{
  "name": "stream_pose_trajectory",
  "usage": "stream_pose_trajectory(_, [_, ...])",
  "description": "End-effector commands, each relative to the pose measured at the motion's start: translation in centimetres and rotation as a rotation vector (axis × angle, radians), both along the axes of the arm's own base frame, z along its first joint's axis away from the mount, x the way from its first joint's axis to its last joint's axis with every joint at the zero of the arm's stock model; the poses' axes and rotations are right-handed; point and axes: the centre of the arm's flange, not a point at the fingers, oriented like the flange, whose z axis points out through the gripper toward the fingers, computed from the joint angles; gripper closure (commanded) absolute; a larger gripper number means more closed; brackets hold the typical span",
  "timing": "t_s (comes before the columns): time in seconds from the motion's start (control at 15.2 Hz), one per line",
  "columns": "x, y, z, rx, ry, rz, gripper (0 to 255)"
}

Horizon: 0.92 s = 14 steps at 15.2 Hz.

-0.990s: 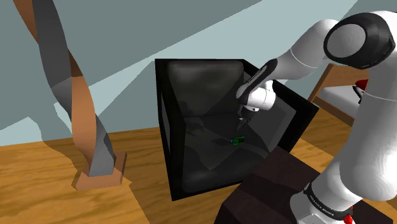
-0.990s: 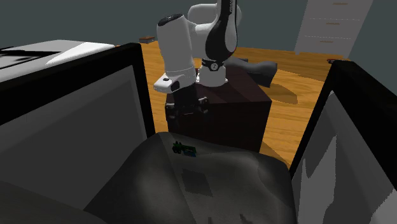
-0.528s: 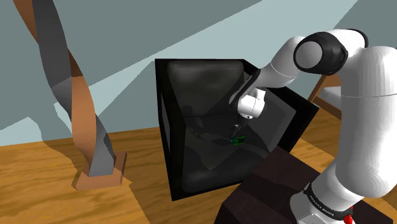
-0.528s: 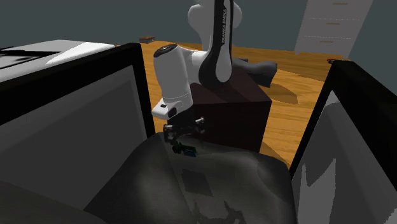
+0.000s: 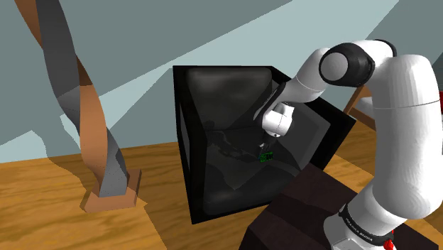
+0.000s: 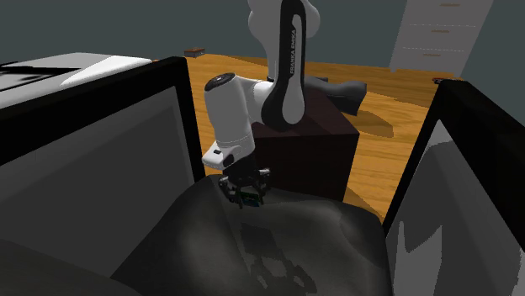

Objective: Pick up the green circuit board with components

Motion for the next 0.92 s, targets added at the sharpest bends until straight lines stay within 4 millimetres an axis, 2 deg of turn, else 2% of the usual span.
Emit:
stream_pose_trajectory(0.0, [0.0, 0.0, -0.1, 0.0, 0.0, 0.0, 255])
stream_pose_trajectory(0.46, [0.0, 0.0, 0.0, 0.0, 0.0, 0.0, 255])
stream_pose_trajectory(0.86, [0.0, 0.0, 3.1, 0.0, 0.0, 0.0, 255])
